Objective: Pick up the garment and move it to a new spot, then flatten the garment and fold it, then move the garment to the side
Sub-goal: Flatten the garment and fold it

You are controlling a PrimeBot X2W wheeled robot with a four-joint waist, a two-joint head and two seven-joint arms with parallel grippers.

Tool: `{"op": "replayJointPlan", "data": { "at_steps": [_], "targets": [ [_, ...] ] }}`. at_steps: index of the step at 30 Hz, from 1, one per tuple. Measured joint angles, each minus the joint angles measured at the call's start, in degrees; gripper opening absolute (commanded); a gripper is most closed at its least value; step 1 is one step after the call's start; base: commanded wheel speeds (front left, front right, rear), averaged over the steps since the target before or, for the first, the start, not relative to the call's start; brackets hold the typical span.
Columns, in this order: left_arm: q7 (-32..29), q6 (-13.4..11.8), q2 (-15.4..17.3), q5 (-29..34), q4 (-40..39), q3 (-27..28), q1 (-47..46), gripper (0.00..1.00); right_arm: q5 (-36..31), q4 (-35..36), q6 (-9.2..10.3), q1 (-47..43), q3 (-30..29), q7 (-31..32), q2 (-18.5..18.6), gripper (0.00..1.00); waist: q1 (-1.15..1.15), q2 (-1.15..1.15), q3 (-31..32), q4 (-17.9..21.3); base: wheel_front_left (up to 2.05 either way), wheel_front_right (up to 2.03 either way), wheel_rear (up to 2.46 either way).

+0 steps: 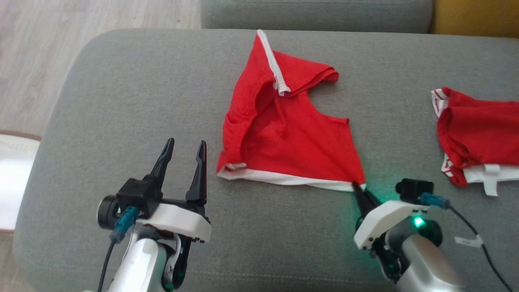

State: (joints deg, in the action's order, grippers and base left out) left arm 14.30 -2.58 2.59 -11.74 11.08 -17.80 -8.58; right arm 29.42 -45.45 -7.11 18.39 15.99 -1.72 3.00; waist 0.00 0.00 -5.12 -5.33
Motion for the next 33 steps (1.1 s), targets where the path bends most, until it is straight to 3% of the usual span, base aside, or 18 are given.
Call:
{"op": "replayJointPlan", "data": {
  "at_steps": [10,15,26,30,33],
  "targets": [
    [0.00,-0.02,0.00,-0.01,-0.42,-0.65,0.07,1.00,-12.43,2.78,0.00,1.15,-12.26,-0.37,0.32,0.00,0.00,0.00,0.01,1.62,0.00,0.00,0.00],
    [0.00,0.76,0.00,0.64,0.05,-2.68,-0.12,1.00,-13.88,5.81,0.00,0.27,-15.62,0.85,0.25,0.00,0.00,0.00,-0.44,1.87,0.00,0.00,0.00],
    [-2.26,6.60,0.40,10.53,7.89,-16.28,-8.78,1.00,-10.27,8.55,0.00,-1.40,-13.95,2.60,0.00,0.00,0.00,0.00,-1.15,2.95,0.00,0.00,0.00],
    [-7.91,6.43,0.22,13.06,12.14,-20.20,-11.34,1.00,-9.00,8.46,0.00,-1.33,-12.22,2.69,-0.03,0.00,0.00,0.00,-1.28,3.91,0.00,0.00,0.00],
    [-11.38,3.61,0.16,12.94,14.86,-20.51,-11.65,1.00,-8.13,8.20,0.00,-1.29,-10.98,2.68,-0.02,0.00,0.00,0.00,-1.47,4.88,0.00,0.00,0.00]
  ]
}}
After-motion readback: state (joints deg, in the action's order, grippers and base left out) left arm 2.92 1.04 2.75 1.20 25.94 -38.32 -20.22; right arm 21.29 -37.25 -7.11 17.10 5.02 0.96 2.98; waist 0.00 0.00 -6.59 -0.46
